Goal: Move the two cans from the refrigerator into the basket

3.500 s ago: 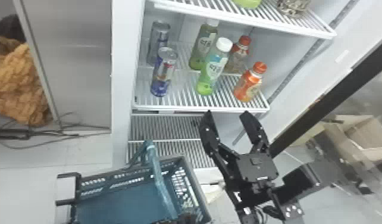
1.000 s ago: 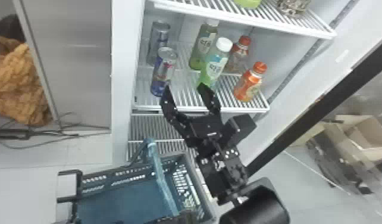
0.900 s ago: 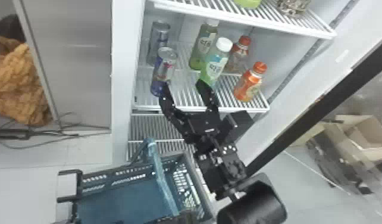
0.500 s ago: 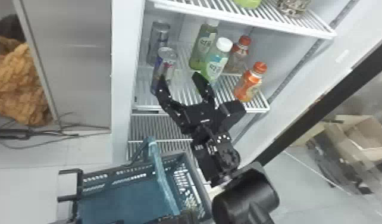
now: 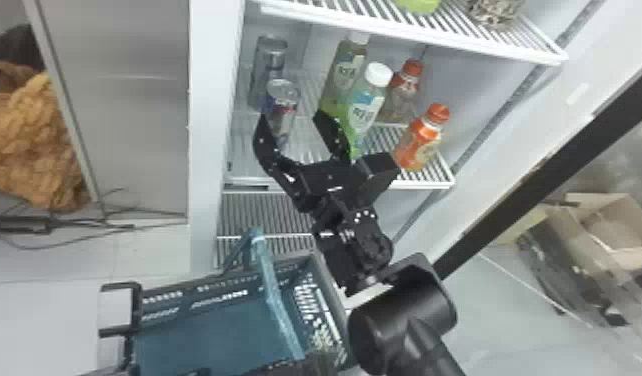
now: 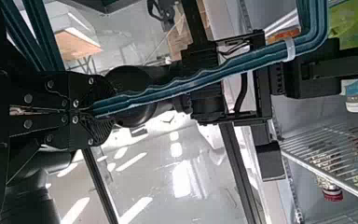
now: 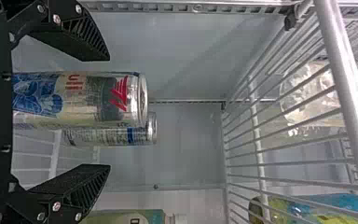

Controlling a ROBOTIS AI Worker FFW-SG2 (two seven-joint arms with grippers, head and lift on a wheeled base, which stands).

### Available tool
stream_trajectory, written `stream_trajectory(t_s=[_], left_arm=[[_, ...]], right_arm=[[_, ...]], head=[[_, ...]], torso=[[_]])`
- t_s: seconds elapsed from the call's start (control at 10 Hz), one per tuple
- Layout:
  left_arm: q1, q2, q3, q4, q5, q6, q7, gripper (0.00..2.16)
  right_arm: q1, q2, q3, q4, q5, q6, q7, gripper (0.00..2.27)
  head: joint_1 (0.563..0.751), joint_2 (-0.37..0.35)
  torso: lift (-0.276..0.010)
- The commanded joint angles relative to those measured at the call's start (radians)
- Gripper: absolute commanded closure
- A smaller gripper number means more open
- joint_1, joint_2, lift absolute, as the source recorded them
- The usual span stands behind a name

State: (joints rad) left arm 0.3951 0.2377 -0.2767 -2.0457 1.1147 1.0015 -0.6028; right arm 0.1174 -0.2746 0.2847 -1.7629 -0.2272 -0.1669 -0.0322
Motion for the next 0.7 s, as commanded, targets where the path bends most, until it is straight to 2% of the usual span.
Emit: stream_trajectory(t_s=[0.0, 0.4, 0.6], left_arm=[[0.0, 0.0, 0.0, 0.002, 0.0, 0.0, 0.0, 1.21], [-0.005, 0.002, -0.002, 0.002, 0.002, 0.0, 0.0, 1.21], [-0.005, 0.002, -0.002, 0.005, 0.004, -0.003, 0.0, 1.21]], right_arm=[[-0.029, 0.0, 0.014, 0.034, -0.008, 0.002, 0.0, 0.2], [-0.083, 0.002, 0.056, 0.085, -0.036, 0.002, 0.0, 0.21], [-0.105, 0.003, 0.062, 0.105, -0.04, 0.002, 0.0, 0.36]], head=[[0.695, -0.334], [0.695, -0.313], [0.695, -0.299]], torso=[[-0.276], [-0.276], [-0.276]])
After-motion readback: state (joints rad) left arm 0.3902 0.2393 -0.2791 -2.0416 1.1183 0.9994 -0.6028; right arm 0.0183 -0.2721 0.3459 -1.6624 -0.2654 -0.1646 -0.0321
